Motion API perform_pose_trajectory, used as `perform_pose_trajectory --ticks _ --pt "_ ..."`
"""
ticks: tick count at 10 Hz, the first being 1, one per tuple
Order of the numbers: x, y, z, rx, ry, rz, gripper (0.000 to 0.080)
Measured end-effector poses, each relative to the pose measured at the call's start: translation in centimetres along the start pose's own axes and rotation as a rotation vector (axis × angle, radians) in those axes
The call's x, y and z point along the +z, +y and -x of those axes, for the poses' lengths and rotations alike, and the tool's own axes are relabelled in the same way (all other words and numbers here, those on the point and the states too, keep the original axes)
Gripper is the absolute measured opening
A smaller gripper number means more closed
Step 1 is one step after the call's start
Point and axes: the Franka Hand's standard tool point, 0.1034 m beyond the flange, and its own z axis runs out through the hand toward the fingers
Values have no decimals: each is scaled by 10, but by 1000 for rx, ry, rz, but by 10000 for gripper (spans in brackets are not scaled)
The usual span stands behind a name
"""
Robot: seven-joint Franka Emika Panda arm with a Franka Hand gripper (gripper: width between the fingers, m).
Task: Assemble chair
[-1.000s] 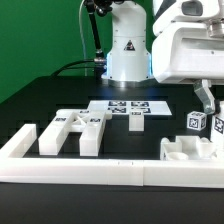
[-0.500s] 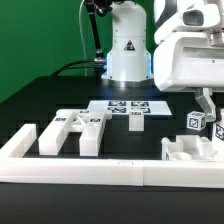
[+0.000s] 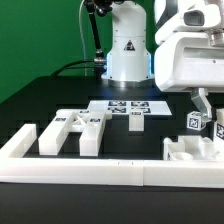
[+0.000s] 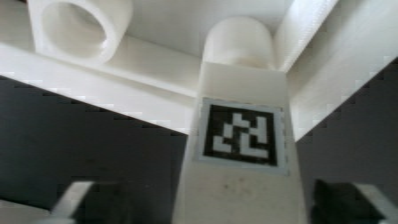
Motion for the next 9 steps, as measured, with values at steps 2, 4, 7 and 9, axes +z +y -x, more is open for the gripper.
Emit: perform_pose_trajectory --ticks 2,4,7,9 --pt "0 0 0 0 -2 0 601" --pt "-4 3 -4 0 3 2 648" --pt "-18 4 -16 -2 6 2 649" --pt "-22 4 -19 -4 -16 -2 649"
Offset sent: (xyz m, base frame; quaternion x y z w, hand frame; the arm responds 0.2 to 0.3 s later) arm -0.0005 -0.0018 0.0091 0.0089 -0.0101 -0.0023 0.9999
